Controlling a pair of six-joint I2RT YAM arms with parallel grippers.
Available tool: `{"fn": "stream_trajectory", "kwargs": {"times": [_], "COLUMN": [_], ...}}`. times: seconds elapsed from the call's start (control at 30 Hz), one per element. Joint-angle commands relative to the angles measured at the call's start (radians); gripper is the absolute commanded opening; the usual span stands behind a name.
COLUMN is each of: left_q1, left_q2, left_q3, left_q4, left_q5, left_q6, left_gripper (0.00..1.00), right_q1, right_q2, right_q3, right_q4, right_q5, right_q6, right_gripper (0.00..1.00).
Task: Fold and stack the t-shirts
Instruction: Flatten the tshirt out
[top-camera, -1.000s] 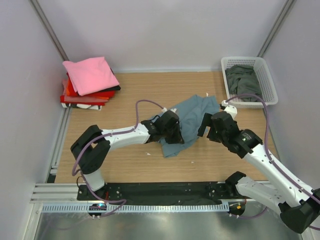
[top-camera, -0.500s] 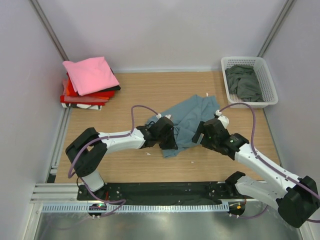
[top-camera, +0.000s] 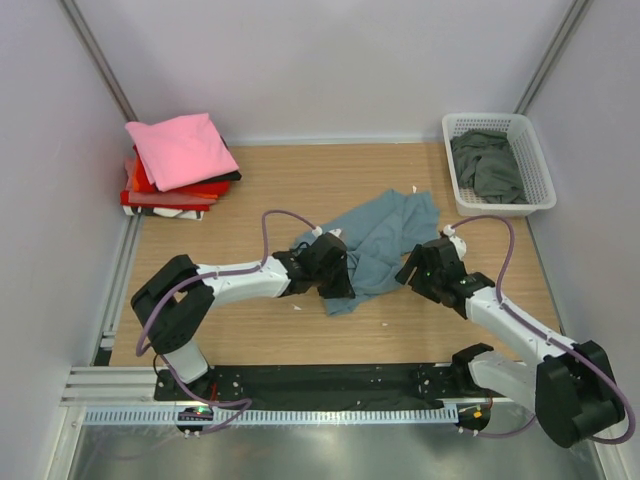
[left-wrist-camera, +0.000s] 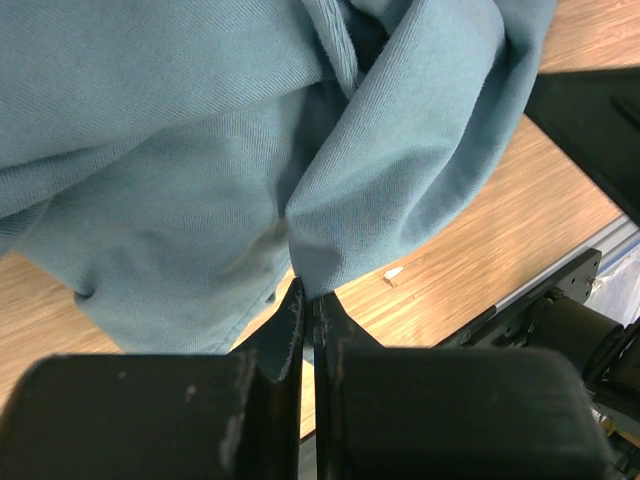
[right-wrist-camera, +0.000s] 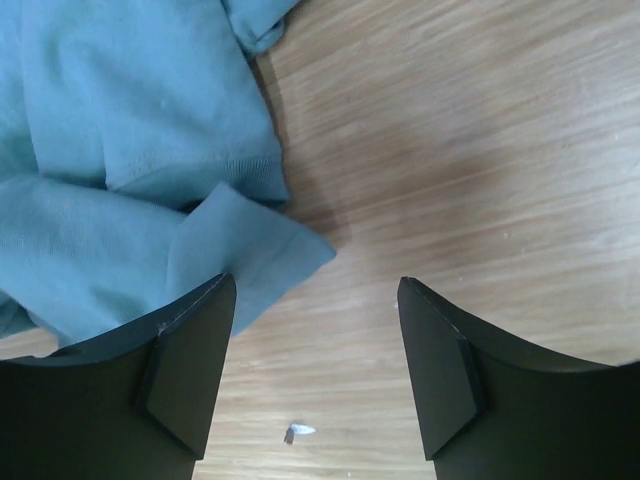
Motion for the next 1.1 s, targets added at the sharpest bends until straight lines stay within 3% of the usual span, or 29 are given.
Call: {"fn": "stream_trajectory", "kwargs": {"times": [0.0,0.33,0.47,0.67,0.8,0.87,0.9,1.0,1.07], "left_q1": [0.011,0.027,0.037,0.043,0.044,0.044,0.044,0.044,0.046], "left_q2": [-0.013,0.003,0.003,0.003,-0.008,-0.043,-0.062,-0.150,-0.203], "left_q3": [0.025,0.030,0.030,0.028,0.052,0.075,0.109,0.173,0.204], "left_q4": [0.009,-0.003,-0.008,-0.014,-0.062,-0.109,-0.182,-0.308,-0.360], "left_q5": [-0.010,0.001,0.004,0.003,-0.004,-0.025,-0.071,-0.201,-0.261], "left_q6": [0.013,0.020,0.022,0.020,0.045,0.086,0.102,0.163,0.189], "left_gripper": [0.00,0.00,0.00,0.00,0.02,0.10,0.22,0.50,0.61], "right_q1": [-0.059,-0.061,-0.061,-0.061,-0.061,-0.061,-0.061,-0.063,-0.061], "right_q2": [0.049,0.173,0.181,0.155,0.057,-0.026,-0.105,-0.192,-0.189], "right_q3": [-0.008,-0.067,-0.080,-0.087,-0.066,0.003,0.043,0.301,0.554], "right_q4": [0.174,0.333,0.343,0.379,0.273,0.136,0.082,-0.142,-0.304], "right_q5": [-0.114,-0.226,-0.239,-0.251,-0.234,-0.181,-0.165,-0.081,-0.035], "right_q6": [-0.067,-0.064,-0.067,-0.075,-0.080,-0.099,-0.109,-0.171,-0.226], "right_gripper": [0.71,0.66,0.58,0.35,0.03,0.01,0.01,0.01,0.01]}}
